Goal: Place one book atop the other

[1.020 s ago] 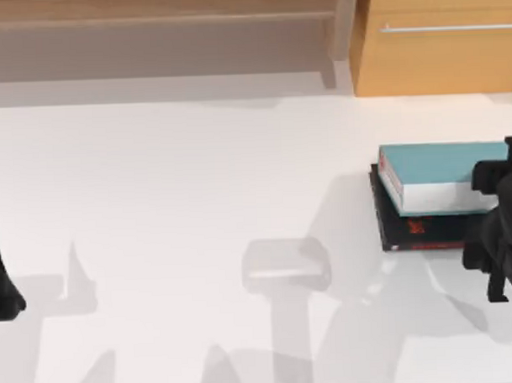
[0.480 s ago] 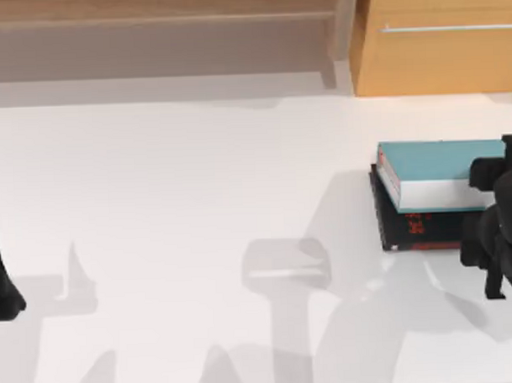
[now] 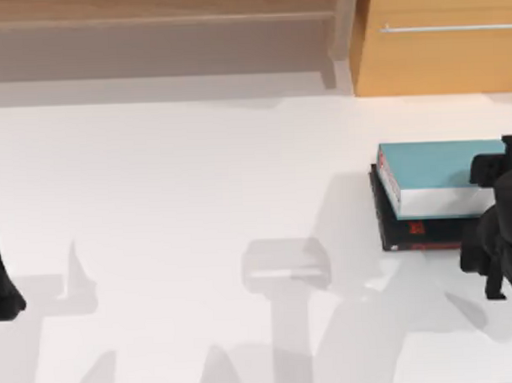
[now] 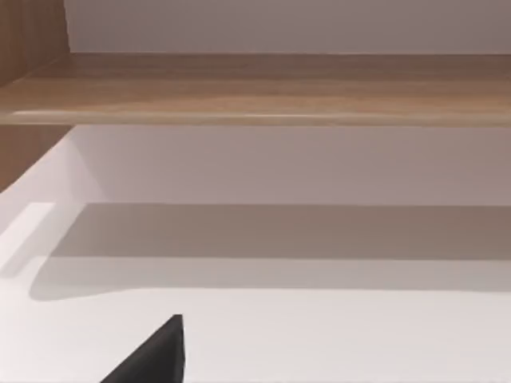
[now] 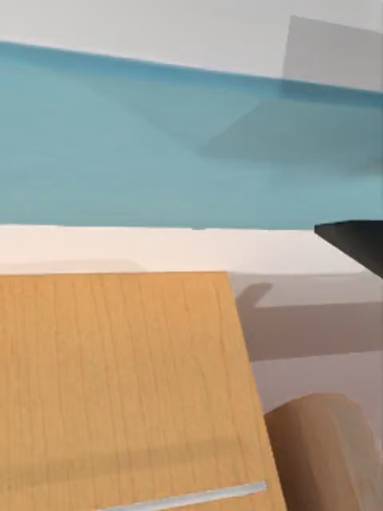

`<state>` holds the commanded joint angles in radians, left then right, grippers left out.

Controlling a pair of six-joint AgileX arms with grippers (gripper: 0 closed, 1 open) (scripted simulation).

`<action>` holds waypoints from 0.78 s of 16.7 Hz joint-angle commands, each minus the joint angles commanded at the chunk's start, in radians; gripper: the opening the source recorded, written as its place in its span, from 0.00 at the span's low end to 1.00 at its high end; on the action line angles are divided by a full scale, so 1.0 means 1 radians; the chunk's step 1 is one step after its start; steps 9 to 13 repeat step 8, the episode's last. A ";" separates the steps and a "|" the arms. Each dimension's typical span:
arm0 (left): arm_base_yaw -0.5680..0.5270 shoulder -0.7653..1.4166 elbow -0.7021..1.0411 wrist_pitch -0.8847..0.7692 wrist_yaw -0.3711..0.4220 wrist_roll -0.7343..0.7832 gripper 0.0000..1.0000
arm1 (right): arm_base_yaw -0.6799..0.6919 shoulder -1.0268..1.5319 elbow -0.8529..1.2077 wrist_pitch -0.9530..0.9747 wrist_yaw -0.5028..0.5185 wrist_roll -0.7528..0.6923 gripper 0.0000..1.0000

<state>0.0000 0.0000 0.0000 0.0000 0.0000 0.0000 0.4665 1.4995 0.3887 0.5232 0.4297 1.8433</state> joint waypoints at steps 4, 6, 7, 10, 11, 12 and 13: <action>0.000 0.000 0.000 0.000 0.000 0.000 1.00 | 0.000 0.000 0.000 0.000 0.000 0.000 1.00; 0.000 0.000 0.000 0.000 0.000 0.000 1.00 | 0.000 0.000 0.000 0.000 0.000 0.000 1.00; 0.000 0.000 0.000 0.000 0.000 0.000 1.00 | 0.000 0.000 0.000 0.000 0.000 0.000 1.00; 0.000 0.000 0.000 0.000 0.000 0.000 1.00 | 0.000 0.000 0.000 0.000 0.000 0.000 1.00; 0.000 0.000 0.000 0.000 0.000 0.000 1.00 | 0.000 0.000 0.000 0.000 0.000 0.000 1.00; 0.000 0.000 0.000 0.000 0.000 0.000 1.00 | 0.000 0.000 0.000 0.000 0.000 0.000 1.00; 0.000 0.000 0.000 0.000 0.000 0.000 1.00 | 0.000 0.000 0.000 0.000 0.000 0.000 1.00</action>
